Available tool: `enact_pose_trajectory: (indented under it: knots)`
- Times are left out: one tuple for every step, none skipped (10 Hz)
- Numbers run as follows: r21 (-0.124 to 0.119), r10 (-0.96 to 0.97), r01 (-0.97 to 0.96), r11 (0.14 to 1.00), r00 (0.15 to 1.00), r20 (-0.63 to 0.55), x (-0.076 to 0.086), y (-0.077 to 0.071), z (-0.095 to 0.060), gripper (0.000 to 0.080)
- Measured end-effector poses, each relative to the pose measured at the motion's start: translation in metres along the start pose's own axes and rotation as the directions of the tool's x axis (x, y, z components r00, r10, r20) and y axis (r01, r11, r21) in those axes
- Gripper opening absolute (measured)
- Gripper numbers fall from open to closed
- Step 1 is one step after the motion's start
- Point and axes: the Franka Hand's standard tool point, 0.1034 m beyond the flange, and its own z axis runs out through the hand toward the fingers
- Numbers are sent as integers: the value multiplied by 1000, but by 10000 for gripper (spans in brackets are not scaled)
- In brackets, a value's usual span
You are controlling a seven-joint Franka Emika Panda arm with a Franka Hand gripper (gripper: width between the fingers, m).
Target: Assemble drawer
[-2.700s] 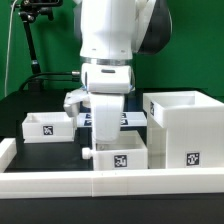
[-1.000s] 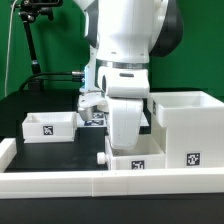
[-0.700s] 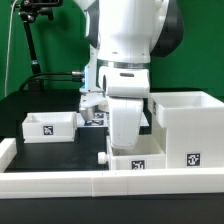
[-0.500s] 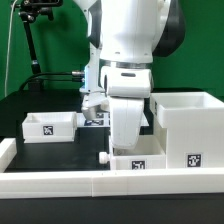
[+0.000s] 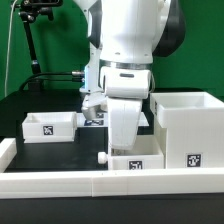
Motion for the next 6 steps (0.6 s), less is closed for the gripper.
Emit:
enact_pose_trajectory:
  knots:
    - [-3,25,-25,1000,1000,-1,4,0,0,42]
    - [0,46,-46,999,999,0,9,-1,-1,42]
    - [3,66,-66,998,998,2,10,-1,-1,42]
    - [8,80,-80,997,997,3,11,-2,-1,42]
    - [9,88,-88,996,996,4,12,-2,-1,42]
    - [7,89,-89,996,996,3,11,-2,-1,42]
